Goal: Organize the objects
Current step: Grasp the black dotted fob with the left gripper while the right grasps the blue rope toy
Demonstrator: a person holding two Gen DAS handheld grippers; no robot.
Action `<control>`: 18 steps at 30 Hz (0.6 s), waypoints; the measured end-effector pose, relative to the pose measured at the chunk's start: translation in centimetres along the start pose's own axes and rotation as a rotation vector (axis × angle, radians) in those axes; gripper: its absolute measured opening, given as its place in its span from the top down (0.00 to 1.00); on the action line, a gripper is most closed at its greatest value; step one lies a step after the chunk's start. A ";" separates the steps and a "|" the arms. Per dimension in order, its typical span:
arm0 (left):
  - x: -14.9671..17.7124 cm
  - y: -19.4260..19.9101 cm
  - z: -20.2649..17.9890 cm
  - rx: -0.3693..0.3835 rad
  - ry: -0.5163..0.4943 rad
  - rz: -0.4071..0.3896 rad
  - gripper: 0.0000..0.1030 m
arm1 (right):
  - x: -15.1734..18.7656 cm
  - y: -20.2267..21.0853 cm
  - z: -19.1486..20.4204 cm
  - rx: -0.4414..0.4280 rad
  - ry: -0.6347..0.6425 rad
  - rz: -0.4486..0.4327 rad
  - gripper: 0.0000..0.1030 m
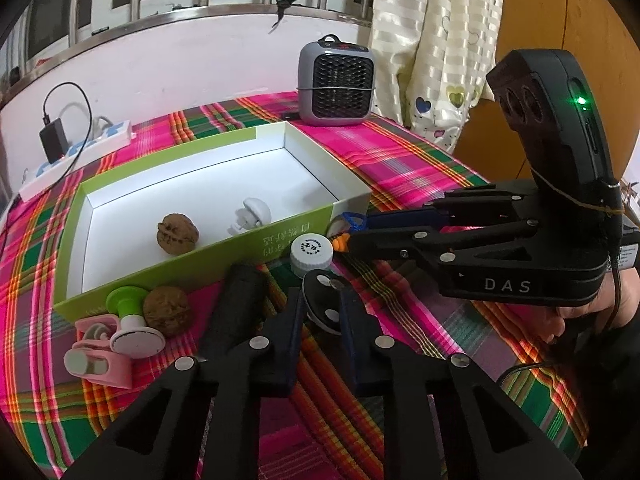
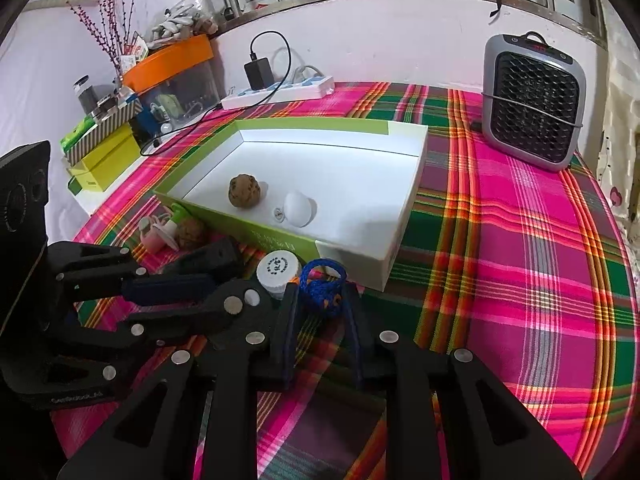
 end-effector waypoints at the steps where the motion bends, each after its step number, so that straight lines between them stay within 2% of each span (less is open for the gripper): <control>1: 0.0 0.0 0.0 -0.002 0.001 -0.001 0.85 | 0.0 0.0 0.1 0.001 0.004 -0.001 0.78; 4: 0.0 0.1 0.0 -0.002 0.001 -0.003 0.92 | -0.1 0.2 0.2 0.006 0.013 -0.005 0.78; 14: 0.1 0.2 -0.2 0.001 -0.010 -0.005 0.93 | -0.2 0.6 0.4 0.030 0.036 -0.015 0.78; 18: 0.0 0.4 -0.3 0.002 -0.008 -0.017 0.97 | -0.2 0.7 0.4 0.029 0.037 -0.019 0.78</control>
Point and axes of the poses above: each gripper's, at about its wrist camera, not at the fingertips, and y roughly against the way its jaws point, z to its left, x to its underside, the point moved 9 cm from there along -y, roughly the way its jaws point, and after that the axes turned 8 degrees about -x, right-handed, at the moved point
